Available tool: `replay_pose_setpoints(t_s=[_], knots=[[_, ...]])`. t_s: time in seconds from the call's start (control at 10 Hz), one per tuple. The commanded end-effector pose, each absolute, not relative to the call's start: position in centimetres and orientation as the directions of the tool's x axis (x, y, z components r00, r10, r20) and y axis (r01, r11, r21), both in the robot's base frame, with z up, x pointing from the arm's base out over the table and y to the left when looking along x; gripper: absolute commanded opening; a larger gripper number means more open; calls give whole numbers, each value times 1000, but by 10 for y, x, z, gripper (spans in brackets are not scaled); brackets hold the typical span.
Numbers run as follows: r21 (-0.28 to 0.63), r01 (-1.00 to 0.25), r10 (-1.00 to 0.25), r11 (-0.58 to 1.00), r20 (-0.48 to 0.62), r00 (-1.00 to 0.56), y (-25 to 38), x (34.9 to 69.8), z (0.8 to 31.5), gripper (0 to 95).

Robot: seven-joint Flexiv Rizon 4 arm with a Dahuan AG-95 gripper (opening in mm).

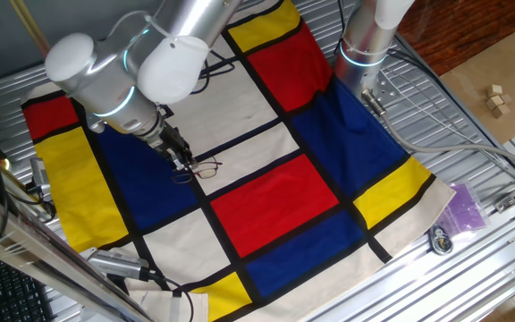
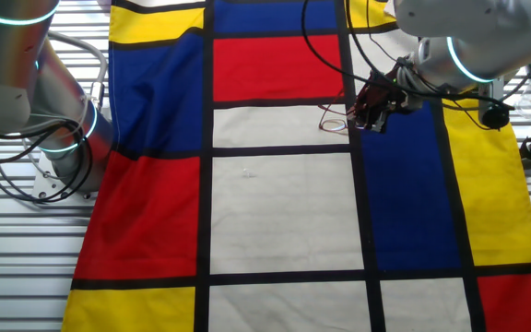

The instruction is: Unfold the leg of the glasses (with one hand)

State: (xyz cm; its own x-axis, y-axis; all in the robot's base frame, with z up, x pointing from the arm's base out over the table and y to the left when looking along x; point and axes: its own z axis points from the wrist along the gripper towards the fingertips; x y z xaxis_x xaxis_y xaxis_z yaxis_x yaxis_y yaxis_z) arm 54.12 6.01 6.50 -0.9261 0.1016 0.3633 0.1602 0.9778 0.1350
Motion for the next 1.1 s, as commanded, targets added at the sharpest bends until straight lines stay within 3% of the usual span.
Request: replay_pose_setpoints(t_s=[0.1, 1.1], knots=[[137, 158, 100, 978, 360, -928, 59, 543, 67, 0], [128, 160, 92, 979, 426, -900, 57, 551, 76, 0]])
